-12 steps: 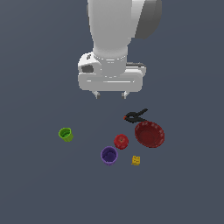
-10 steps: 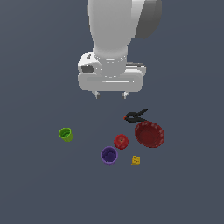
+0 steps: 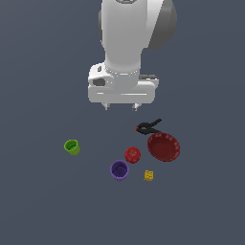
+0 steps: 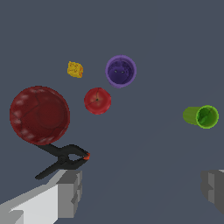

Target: Pick up a designated object from a clutter of objects.

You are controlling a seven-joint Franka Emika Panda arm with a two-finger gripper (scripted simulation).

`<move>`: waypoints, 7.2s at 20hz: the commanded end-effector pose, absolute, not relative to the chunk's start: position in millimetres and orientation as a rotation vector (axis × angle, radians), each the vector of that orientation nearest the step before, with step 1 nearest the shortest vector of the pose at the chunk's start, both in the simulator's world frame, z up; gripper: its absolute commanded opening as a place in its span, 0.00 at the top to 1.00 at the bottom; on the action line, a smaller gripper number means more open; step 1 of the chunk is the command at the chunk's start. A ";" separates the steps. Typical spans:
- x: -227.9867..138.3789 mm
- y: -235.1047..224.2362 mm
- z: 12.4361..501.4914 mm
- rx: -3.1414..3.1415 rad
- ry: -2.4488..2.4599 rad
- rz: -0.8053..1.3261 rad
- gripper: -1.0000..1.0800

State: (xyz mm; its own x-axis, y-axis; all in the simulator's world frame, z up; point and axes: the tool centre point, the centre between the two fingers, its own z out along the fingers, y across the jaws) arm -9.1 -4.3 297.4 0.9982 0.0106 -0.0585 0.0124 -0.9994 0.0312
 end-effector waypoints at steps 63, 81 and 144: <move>141.7 116.0 28.3 3.128 -0.287 0.000 0.04; 150.8 123.3 37.5 3.138 -0.278 0.038 1.00; -18.2 -90.6 413.3 3.129 -0.288 0.000 1.00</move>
